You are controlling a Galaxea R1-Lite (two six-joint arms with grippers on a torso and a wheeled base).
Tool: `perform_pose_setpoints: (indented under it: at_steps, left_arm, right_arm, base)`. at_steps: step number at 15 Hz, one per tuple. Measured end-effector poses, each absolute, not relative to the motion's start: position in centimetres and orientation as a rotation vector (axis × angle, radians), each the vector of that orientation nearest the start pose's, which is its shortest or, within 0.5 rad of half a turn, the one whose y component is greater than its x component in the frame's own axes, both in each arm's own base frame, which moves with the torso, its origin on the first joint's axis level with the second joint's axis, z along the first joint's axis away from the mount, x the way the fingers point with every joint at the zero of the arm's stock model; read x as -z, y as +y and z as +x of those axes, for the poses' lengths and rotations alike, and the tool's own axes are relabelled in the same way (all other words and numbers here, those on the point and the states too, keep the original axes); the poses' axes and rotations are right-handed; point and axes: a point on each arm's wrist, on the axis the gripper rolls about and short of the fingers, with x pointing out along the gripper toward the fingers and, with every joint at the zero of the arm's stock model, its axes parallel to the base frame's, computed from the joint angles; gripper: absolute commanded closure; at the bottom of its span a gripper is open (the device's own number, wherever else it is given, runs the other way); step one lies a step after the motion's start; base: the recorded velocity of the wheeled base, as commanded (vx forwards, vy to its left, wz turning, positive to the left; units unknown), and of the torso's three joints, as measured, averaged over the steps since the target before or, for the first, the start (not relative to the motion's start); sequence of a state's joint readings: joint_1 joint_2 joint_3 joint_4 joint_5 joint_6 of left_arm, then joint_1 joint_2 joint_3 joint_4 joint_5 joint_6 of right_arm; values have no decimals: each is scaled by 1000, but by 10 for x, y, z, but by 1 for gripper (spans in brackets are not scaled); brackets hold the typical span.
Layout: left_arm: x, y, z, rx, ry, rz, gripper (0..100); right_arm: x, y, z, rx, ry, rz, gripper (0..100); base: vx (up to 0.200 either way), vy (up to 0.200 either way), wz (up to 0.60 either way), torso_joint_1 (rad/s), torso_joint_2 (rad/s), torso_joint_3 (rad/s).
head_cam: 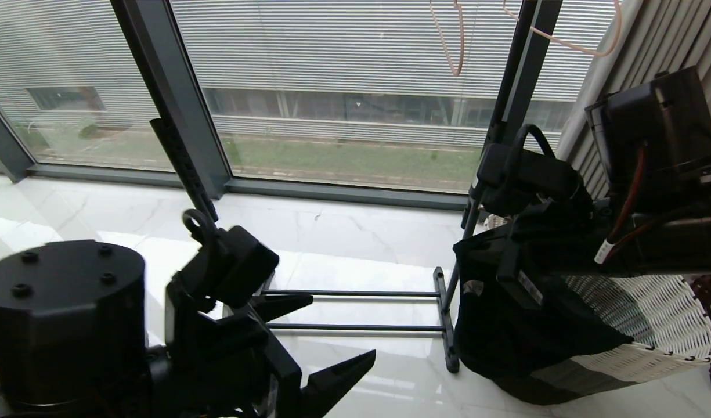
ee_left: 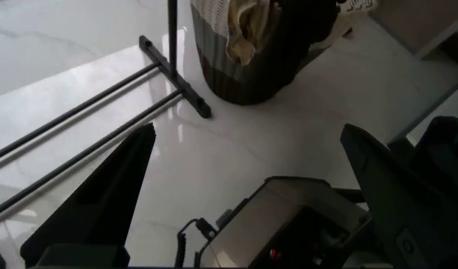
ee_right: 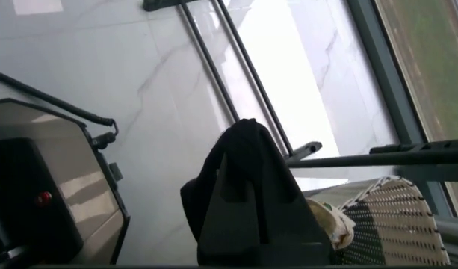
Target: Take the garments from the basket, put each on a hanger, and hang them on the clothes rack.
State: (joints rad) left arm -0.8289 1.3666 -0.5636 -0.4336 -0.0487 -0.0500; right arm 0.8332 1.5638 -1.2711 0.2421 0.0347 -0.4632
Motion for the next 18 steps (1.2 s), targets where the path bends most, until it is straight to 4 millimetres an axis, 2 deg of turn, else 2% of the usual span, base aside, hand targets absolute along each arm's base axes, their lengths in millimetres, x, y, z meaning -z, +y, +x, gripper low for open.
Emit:
perform_pose_setpoints:
  at_steps: [2, 4, 10, 13, 18]
  left_arm:
    - [-163, -171, 146, 879, 455, 141, 0]
    - [-152, -184, 155, 886, 468, 149, 0]
    - [-139, -228, 200, 880, 302, 91, 0]
    - [-130, -241, 217, 869, 301, 98, 0]
    - [-114, -253, 231, 861, 332, 110, 0]
  right_arm:
    - [-268, 217, 182, -986, 299, -622, 100]
    - [-267, 224, 179, -1013, 298, -623, 100]
    - [-267, 230, 170, -1053, 286, -626, 100]
    - [-270, 232, 165, -1067, 281, -610, 100]
    - [-275, 232, 154, -1094, 262, -596, 100]
  base:
    - [0, 0, 0, 0, 0, 0]
    - [0, 0, 0, 0, 0, 0]
    - [0, 0, 0, 0, 0, 0]
    - [0, 0, 0, 0, 0, 0]
    - [0, 0, 0, 0, 0, 0]
